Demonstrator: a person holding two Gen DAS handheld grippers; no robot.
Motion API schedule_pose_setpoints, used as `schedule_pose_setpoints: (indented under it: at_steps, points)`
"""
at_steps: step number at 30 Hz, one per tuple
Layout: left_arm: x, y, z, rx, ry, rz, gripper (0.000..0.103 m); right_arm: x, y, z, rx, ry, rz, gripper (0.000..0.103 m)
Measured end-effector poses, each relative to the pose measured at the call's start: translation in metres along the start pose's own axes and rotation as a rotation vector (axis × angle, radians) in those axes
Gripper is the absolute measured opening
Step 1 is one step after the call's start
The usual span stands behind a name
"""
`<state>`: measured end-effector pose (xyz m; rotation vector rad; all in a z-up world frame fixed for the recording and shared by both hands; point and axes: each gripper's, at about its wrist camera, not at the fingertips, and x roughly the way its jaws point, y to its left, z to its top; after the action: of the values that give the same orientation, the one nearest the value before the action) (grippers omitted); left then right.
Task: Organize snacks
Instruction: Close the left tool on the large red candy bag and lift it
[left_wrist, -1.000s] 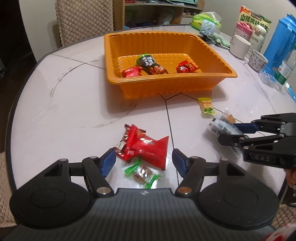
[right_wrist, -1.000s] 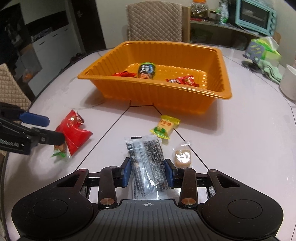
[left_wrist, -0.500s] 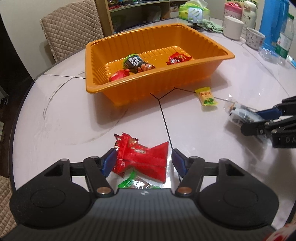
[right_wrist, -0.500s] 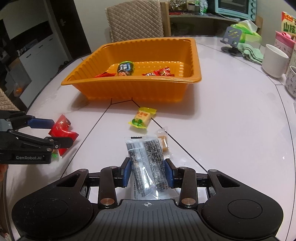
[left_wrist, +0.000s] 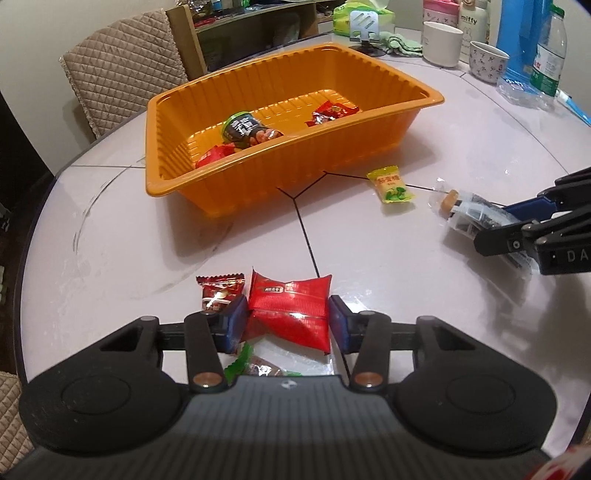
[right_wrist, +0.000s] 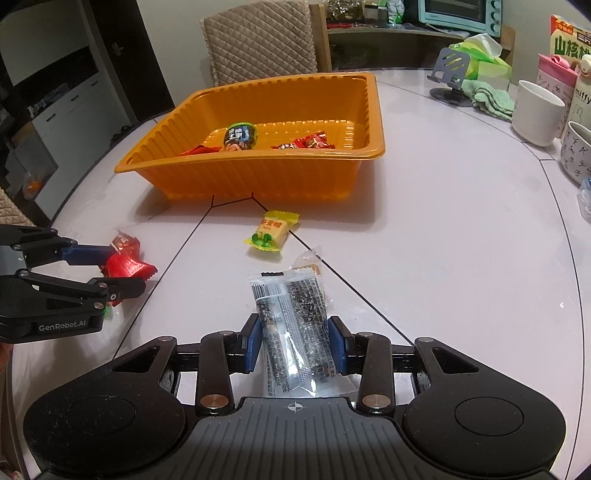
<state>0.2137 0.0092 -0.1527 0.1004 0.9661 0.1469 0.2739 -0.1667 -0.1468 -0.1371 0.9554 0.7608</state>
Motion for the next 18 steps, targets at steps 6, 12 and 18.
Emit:
schedule_pose_setpoints:
  at_steps: [6, 12, 18]
  points:
    - [-0.001, 0.004, 0.003, -0.031, 0.004, -0.024, 0.04, -0.004, -0.001, -0.002, 0.005, -0.005, 0.0, 0.039]
    - [-0.003, 0.008, 0.005, -0.052, 0.005, -0.039, 0.037, -0.008, 0.0, -0.001, 0.007, -0.015, 0.0, 0.039]
    - [-0.012, 0.016, 0.008, -0.1, -0.009, -0.06, 0.037, -0.013, 0.001, 0.0, 0.008, -0.027, 0.003, 0.039]
